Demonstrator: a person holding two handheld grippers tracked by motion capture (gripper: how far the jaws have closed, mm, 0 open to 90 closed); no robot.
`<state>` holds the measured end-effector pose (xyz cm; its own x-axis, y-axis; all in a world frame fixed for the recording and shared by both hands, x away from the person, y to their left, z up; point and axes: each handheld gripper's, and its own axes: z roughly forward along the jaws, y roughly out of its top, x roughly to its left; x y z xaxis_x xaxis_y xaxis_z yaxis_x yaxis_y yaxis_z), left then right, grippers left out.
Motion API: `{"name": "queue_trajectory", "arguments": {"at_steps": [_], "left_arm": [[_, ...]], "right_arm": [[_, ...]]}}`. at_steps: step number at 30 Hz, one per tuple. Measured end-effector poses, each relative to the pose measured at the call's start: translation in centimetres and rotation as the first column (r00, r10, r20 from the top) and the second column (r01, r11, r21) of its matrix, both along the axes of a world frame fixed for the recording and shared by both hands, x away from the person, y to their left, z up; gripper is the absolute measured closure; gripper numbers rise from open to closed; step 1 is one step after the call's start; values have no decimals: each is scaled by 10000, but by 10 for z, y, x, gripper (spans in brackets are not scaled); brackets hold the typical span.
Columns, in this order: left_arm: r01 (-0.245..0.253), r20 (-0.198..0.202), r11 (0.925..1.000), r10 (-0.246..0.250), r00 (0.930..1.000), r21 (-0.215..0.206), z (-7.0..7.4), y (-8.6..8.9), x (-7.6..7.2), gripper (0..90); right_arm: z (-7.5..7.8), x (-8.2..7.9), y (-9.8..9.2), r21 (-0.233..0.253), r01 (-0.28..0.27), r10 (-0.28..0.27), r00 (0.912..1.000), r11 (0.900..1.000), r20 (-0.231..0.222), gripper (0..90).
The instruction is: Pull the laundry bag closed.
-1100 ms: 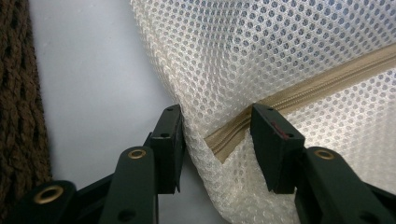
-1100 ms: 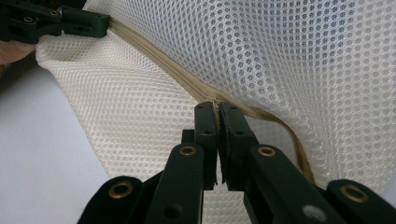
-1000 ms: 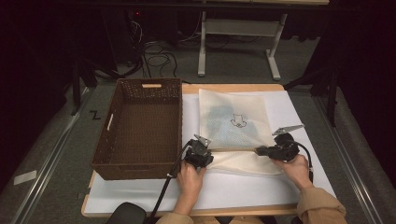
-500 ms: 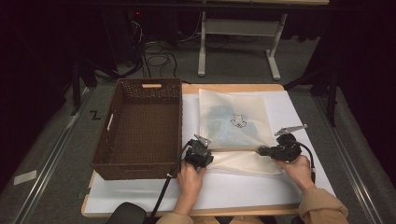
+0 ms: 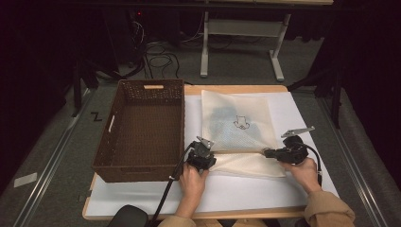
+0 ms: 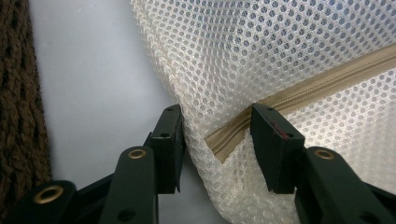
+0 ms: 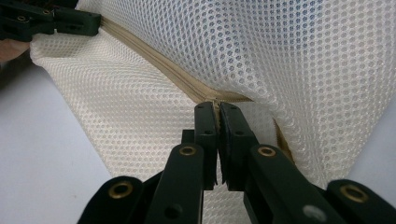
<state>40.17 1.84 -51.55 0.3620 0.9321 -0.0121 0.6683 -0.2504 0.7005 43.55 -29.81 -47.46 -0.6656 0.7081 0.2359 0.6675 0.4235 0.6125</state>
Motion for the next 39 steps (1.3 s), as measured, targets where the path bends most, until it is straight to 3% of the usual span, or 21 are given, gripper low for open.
{"name": "queue_trajectory", "arguments": {"at_steps": [39], "left_arm": [[-10, 5, 10000, 10, 10000, 13, 0, 0, 0, 556]], "right_arm": [[-1, -2, -21, 15, 453, -453, 9990, 9990, -8, 877]]}}
